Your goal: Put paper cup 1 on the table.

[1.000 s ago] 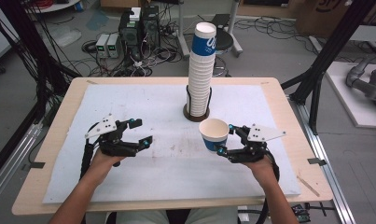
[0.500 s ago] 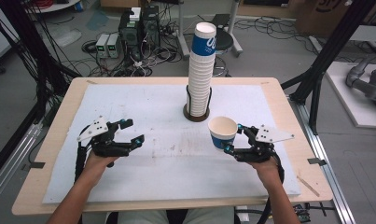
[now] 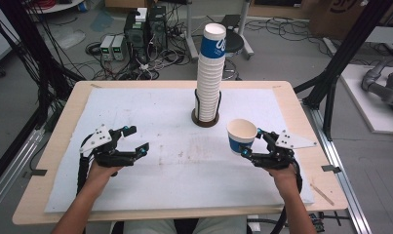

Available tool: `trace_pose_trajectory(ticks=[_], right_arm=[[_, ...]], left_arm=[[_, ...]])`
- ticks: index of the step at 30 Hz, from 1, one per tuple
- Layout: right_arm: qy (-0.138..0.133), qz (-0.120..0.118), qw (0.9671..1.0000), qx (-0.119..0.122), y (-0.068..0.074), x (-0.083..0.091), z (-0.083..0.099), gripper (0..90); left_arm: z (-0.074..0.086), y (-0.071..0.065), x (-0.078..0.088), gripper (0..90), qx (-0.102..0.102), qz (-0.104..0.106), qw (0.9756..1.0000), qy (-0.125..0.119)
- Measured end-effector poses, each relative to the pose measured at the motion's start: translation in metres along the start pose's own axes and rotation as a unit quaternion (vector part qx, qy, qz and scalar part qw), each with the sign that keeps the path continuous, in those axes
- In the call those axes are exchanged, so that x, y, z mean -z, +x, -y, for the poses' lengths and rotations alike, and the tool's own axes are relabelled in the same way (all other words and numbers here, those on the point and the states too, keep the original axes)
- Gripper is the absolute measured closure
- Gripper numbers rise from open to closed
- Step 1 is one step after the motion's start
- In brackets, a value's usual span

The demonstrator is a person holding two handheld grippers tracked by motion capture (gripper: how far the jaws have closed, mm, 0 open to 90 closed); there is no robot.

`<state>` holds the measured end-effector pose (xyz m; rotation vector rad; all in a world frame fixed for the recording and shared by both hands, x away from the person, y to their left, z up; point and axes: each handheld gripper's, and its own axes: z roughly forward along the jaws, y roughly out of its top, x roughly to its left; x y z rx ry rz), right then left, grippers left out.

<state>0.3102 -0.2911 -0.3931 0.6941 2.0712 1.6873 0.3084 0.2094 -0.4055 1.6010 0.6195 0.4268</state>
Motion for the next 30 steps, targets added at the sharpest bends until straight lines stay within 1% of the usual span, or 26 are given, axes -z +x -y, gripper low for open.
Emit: trace_pose_trajectory(ticks=[3,7,11,12,15,17,20,23,25,27,29,30], right_arm=[[-0.005,0.018,0.9998,-0.006,-0.006,0.002,0.002,30.0],[-0.012,0.036,0.9988,-0.029,-0.018,0.002,0.005,30.0],[-0.007,0.064,0.9973,-0.037,-0.029,-0.002,0.009,30.0],[-0.002,0.074,0.9965,-0.039,-0.032,-0.003,0.01,30.0],[0.01,0.094,0.9945,-0.043,-0.037,-0.008,0.014,30.0],[0.018,0.104,0.9931,-0.051,-0.042,-0.011,0.017,30.0],[0.031,0.126,0.9898,-0.058,-0.049,-0.015,0.023,30.0],[0.042,0.133,0.9874,-0.074,-0.054,-0.017,0.029,29.9],[0.057,0.143,0.9853,-0.073,-0.057,-0.018,0.033,29.9],[0.067,0.153,0.9826,-0.081,-0.059,-0.017,0.038,29.9],[0.076,0.158,0.9809,-0.084,-0.062,-0.015,0.042,29.7],[0.077,0.156,0.9807,-0.088,-0.063,-0.014,0.044,29.6]], left_arm=[[0.002,0.0,0.0,17.4,0.0,0.001,1.0,0.001],[0.005,0.001,0.001,17.4,0.002,0.0,1.0,0.002],[0.005,0.001,0.0,17.4,0.0,-0.001,1.0,0.001],[0.004,0.001,0.0,17.4,-0.002,-0.001,1.0,0.0],[0.004,-0.002,0.001,17.4,-0.003,-0.002,1.0,0.0],[0.004,-0.003,0.002,17.4,-0.002,-0.003,1.0,0.0],[0.006,-0.003,0.002,17.4,-0.003,-0.002,1.0,0.004],[0.007,-0.004,0.001,17.4,0.0,0.0,1.0,0.007],[0.008,-0.004,0.0,17.4,0.0,0.001,1.0,0.007],[0.008,-0.004,0.0,17.4,0.001,0.001,1.0,0.008],[0.009,-0.004,0.0,17.4,0.002,0.001,1.0,0.007],[0.009,-0.004,0.0,17.4,0.002,0.001,1.0,0.007]])
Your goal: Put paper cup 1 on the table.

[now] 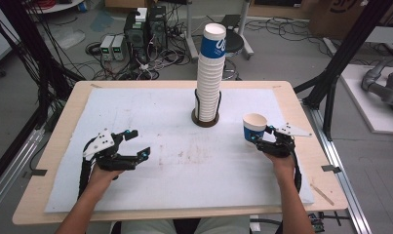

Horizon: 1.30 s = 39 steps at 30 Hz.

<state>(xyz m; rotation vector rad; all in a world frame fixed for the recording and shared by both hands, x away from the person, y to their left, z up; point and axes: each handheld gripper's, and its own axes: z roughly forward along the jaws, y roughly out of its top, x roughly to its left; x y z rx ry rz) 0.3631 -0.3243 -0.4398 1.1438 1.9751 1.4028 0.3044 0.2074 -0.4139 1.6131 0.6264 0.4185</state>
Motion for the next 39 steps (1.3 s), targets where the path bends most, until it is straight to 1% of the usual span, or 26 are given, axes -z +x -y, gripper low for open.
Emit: trace_pose_trajectory(ticks=[5,9,11,12,13,15,16,17,19,22,23,25,28,30,32,37,39], right_arm=[[0.021,0.0,0.9998,-0.002,-0.005,0.002,0.005,29.4],[0.028,-0.001,0.9996,0.004,-0.005,0.003,0.005,29.1],[0.034,-0.003,0.9994,-0.003,-0.006,0.005,0.006,28.8],[0.042,-0.004,0.9991,0.0,-0.007,0.007,0.007,28.7],[0.043,-0.008,0.999,-0.002,-0.008,0.008,0.008,28.7],[0.048,-0.013,0.9988,0.002,-0.009,0.011,0.01,28.4],[0.052,-0.015,0.9986,-0.001,-0.009,0.013,0.011,28.0],[0.053,-0.016,0.9985,0.002,-0.01,0.014,0.011,27.4],[0.054,-0.02,0.9983,-0.002,-0.01,0.016,0.013,26.1],[0.056,-0.018,0.9982,-0.006,-0.01,0.017,0.013,21.7],[0.057,-0.016,0.9982,-0.008,-0.009,0.017,0.013,21.1],[0.056,-0.018,0.9982,-0.01,-0.009,0.019,0.013,20.5],[0.066,-0.02,0.9976,-0.004,-0.008,0.022,0.013,20.0],[0.07,-0.025,0.9973,-0.001,-0.007,0.026,0.013,20.0],[0.068,-0.025,0.9974,0.007,-0.006,0.03,0.014,20.0],[0.064,-0.027,0.9976,-0.002,-0.006,0.042,0.016,20.0],[0.057,-0.029,0.998,-0.002,-0.004,0.048,0.016,20.0]], left_arm=[[0.001,0.0,-0.001,17.4,0.0,0.002,1.0,0.002],[0.001,-0.001,-0.001,17.4,0.002,0.002,1.0,0.003],[0.001,0.0,-0.001,17.4,0.001,0.002,1.0,0.002],[0.001,0.0,-0.001,17.4,0.001,0.002,1.0,0.002],[0.001,0.0,-0.001,17.4,0.001,0.002,1.0,0.003],[0.001,0.0,-0.001,17.4,0.003,0.003,1.0,0.004],[0.001,0.0,-0.001,17.4,0.003,0.003,1.0,0.005],[0.001,0.0,-0.001,17.4,0.002,0.003,1.0,0.006],[0.001,0.0,-0.002,17.5,0.001,0.003,1.0,0.006],[0.002,0.0,-0.003,17.5,0.003,0.003,1.0,0.007],[0.002,0.0,-0.003,17.4,0.003,0.003,1.0,0.007],[0.002,0.0,-0.003,17.4,0.003,0.003,1.0,0.007],[0.002,0.0,-0.002,17.5,0.003,0.003,1.0,0.007],[0.002,0.0,-0.002,17.4,0.004,0.002,1.0,0.006],[0.002,0.0,-0.001,17.5,0.004,0.001,1.0,0.006],[0.001,0.0,0.0,17.5,0.006,0.001,1.0,0.004],[0.001,0.001,0.0,17.4,0.005,0.0,1.0,0.003]])
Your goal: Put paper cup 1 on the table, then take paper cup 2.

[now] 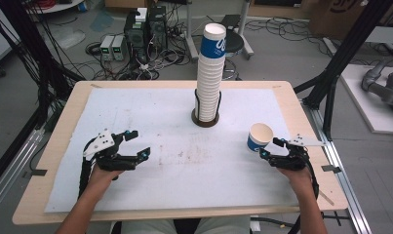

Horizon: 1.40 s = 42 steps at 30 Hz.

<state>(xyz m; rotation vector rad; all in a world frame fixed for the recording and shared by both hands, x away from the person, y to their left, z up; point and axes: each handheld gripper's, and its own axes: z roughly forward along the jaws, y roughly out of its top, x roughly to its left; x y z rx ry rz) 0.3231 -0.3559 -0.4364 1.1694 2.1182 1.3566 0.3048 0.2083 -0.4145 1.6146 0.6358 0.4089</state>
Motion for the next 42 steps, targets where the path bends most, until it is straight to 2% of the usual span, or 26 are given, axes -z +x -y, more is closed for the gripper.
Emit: trace_pose_trajectory(ticks=[2,9,13,19,23,29,34,42], right_arm=[[-0.013,-0.007,0.9999,0.001,0.004,0.007,-0.001,20.0],[-0.052,-0.007,0.9986,0.004,0.021,0.028,-0.007,20.0],[-0.065,-0.009,0.9976,0.023,0.034,0.031,-0.015,20.0],[-0.081,-0.018,0.9957,0.04,0.053,0.031,-0.026,20.0],[-0.083,-0.025,0.9948,0.053,0.061,0.029,-0.03,20.0],[-0.075,-0.036,0.995,0.055,0.07,0.022,-0.034,20.0],[-0.07,-0.047,0.9949,0.055,0.072,0.015,-0.035,20.0],[-0.066,-0.059,0.9945,0.057,0.074,0.014,-0.035,20.0]], left_arm=[[0.0,0.001,0.001,17.5,0.003,-0.001,1.0,-0.001],[-0.001,0.004,0.002,17.4,0.019,-0.006,0.9998,-0.003],[-0.002,0.006,0.004,17.4,0.029,-0.013,0.9995,-0.007],[-0.003,0.005,0.008,17.4,0.023,-0.009,0.9996,-0.013],[-0.002,0.005,0.011,17.6,0.018,-0.012,0.9997,-0.014],[0.0,0.008,0.014,17.6,0.023,-0.014,0.9995,-0.018],[0.001,0.006,0.016,17.6,0.026,-0.017,0.9994,-0.017],[0.002,0.004,0.01,17.6,0.026,-0.009,0.9996,-0.009]])
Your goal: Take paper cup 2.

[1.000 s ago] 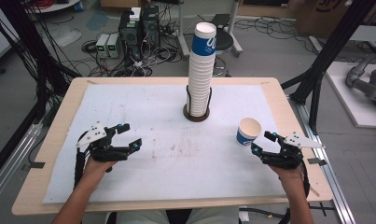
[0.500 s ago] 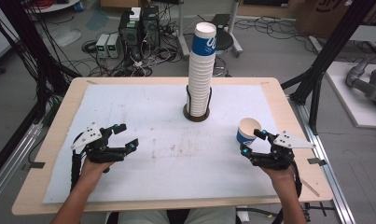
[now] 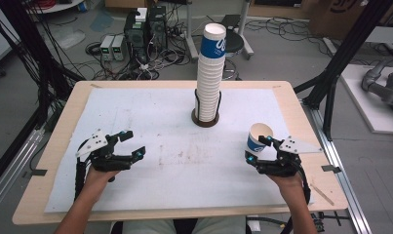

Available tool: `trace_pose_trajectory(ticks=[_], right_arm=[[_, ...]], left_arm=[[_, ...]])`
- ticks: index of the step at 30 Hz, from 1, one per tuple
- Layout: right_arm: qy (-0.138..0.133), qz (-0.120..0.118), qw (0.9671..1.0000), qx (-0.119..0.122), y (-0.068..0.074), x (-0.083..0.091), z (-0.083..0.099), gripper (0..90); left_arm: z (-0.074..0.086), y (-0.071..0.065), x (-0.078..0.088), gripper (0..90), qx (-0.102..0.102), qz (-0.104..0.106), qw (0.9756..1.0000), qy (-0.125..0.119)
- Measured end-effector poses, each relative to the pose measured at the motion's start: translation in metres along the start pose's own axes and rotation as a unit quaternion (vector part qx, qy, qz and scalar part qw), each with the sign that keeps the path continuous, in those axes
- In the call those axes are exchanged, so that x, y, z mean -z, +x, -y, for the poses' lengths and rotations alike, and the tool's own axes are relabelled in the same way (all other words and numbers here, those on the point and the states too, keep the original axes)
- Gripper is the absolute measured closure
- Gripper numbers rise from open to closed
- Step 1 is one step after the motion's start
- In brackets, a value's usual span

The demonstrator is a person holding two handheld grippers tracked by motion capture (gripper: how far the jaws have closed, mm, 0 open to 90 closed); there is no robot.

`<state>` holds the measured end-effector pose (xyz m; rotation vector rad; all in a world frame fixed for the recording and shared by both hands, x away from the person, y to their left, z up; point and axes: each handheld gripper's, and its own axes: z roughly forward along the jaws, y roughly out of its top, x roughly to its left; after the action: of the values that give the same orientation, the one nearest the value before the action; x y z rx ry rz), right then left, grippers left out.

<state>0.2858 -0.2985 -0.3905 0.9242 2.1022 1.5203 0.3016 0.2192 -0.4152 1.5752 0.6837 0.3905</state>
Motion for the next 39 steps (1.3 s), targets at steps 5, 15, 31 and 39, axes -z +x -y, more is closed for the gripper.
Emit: trace_pose_trajectory(ticks=[5,15,31,39], right_arm=[[0.002,-0.005,1.0,0.002,0.002,-0.001,0.0,20.0],[0.01,-0.012,0.9999,0.003,0.004,0.0,0.003,20.0],[0.017,-0.025,0.9995,0.005,0.006,0.001,0.002,20.0],[0.016,-0.03,0.9994,0.006,0.007,0.0,0.001,20.0]], left_arm=[[-0.003,0.002,-0.003,17.6,0.013,0.009,0.9998,-0.007],[-0.031,0.007,-0.02,17.4,0.022,0.044,0.9988,-0.004],[-0.121,0.005,-0.07,17.2,-0.014,0.098,0.9951,0.0],[-0.156,0.005,-0.094,17.2,-0.022,0.112,0.9935,0.007]])
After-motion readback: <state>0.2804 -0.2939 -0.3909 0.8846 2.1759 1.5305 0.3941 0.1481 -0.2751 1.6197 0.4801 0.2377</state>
